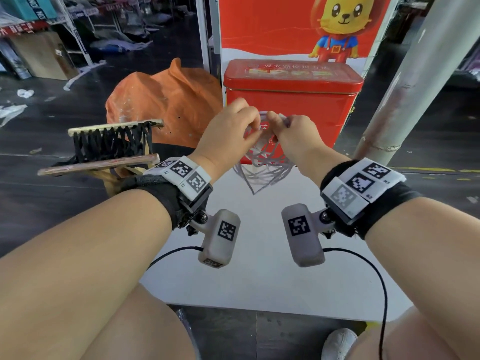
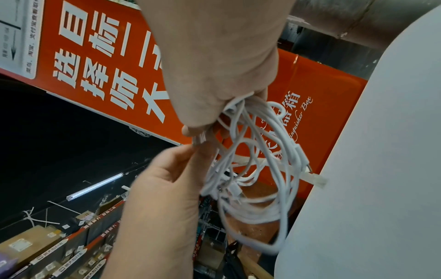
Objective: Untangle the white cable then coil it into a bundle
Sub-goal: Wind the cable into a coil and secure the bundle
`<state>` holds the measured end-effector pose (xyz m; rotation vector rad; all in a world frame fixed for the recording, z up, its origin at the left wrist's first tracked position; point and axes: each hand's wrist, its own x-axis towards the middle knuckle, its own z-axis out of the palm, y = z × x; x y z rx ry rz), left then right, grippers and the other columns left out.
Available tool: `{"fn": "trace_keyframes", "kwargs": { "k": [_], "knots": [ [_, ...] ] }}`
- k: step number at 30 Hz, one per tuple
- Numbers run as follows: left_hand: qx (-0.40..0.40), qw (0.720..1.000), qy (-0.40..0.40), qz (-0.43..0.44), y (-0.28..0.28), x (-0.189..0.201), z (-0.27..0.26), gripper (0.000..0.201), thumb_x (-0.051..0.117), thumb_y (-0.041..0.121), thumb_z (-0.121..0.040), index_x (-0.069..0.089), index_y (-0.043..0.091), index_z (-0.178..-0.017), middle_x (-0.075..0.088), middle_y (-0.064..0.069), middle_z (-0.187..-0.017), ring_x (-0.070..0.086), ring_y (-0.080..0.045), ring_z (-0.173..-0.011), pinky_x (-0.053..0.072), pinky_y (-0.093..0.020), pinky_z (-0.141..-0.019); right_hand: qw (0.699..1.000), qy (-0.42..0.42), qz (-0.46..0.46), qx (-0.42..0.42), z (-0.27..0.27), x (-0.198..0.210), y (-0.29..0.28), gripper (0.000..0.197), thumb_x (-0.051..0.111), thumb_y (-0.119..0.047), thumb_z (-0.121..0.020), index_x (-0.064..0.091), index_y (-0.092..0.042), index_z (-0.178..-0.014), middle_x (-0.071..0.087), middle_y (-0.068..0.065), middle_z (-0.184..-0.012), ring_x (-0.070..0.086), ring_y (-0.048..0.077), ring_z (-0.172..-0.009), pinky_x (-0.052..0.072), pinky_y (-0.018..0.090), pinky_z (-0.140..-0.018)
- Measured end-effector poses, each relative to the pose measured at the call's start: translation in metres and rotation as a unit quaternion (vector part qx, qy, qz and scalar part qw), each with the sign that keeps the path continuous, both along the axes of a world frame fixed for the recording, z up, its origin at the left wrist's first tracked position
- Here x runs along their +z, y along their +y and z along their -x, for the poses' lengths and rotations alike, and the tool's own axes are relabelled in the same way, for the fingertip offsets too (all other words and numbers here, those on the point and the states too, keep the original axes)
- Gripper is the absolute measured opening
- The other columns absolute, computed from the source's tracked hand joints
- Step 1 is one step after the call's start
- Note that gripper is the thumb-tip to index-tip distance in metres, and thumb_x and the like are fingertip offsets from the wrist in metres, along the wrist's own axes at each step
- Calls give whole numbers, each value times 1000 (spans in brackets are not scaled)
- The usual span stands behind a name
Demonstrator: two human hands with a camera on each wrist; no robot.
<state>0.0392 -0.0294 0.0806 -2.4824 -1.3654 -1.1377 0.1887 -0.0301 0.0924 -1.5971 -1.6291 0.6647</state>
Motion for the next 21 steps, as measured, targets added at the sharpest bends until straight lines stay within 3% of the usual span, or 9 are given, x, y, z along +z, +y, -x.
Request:
{"fn": "trace_keyframes", "kwargs": {
  "k": [4, 6, 8, 10, 12, 14, 17, 19, 21],
  "knots": [
    [-34, 989, -41, 137, 2, -2, -7, 33, 60, 27, -91, 62, 9, -119, 62, -7, -113, 57, -19, -102, 37, -17, -77, 1000, -8, -15, -25, -1, 0, 4, 43, 46, -42, -96, 40, -17, -61, 43, -3, -62, 38, 11, -53, 31, 24, -46],
    [-66, 976, -64, 199, 1, -4, -12, 32, 58, 24, -93, 60, 10, -122, 62, -3, -120, 55, -15, -110, 37, -14, -83, 999, -13, -34, -14, 0, 0, 4, 42, 47, -40, -96, 40, -18, -61, 43, -4, -61, 40, 12, -54, 32, 22, -47],
    [-81, 953, -121, 266, -1, -4, -14, 25, 57, 23, -94, 64, 6, -111, 66, -5, -111, 59, -14, -103, 44, -23, -88, 998, -46, -51, 0, 1, 1, 4, 42, 46, -40, -96, 38, -19, -61, 41, -4, -61, 41, 19, -61, 31, 29, -51],
    [-71, 931, -166, 316, -1, -4, -12, 28, 58, 32, -92, 64, 4, -88, 65, -12, -89, 56, -16, -84, 44, -33, -78, 993, -100, -63, 5, -1, 1, 5, 42, 45, -43, -96, 36, -17, -64, 40, -2, -65, 41, 23, -73, 27, 29, -60],
    [-58, 907, -207, 361, -1, -1, -7, 43, 60, 41, -90, 59, 1, -75, 59, -22, -79, 50, -18, -76, 37, -32, -72, 987, -142, -69, 3, -7, 0, 8, 40, 43, -46, -96, 41, -12, -75, 47, 3, -76, 43, 23, -78, 30, 29, -65],
    [-50, 892, -233, 384, 0, 2, -1, 48, 61, 42, -89, 62, -5, -78, 66, -25, -88, 57, -20, -81, 39, -29, -78, 984, -171, -59, 5, -17, -2, 11, 40, 39, -48, -97, 45, -10, -87, 49, 8, -86, 45, 25, -79, 33, 32, -66],
    [-71, 861, -306, 399, -2, 11, 5, 32, 55, 23, -95, 54, 7, -66, 62, 1, -54, 59, -9, -61, 44, -22, -75, 975, -222, -22, 8, -33, -7, 12, 36, 38, -43, -98, 47, -8, -91, 52, 10, -90, 48, 29, -79, 35, 33, -66],
    [-100, 826, -355, 426, -2, 16, 11, 24, 52, 26, -97, 52, 8, -80, 51, 9, -47, 53, -8, -52, 42, -26, -75, 966, -260, 3, 2, -44, -12, 12, 26, 44, -33, -97, 50, -8, -95, 54, 10, -92, 51, 30, -82, 36, 34, -68],
    [-114, 810, -360, 448, -4, 18, 15, 25, 52, 34, -96, 52, 9, -95, 55, 8, -53, 55, -8, -57, 43, -30, -78, 966, -259, 23, 1, -50, -13, 10, 33, 42, -40, -98, 48, -10, -87, 52, 5, -83, 51, 26, -72, 37, 32, -66]
  ]
}}
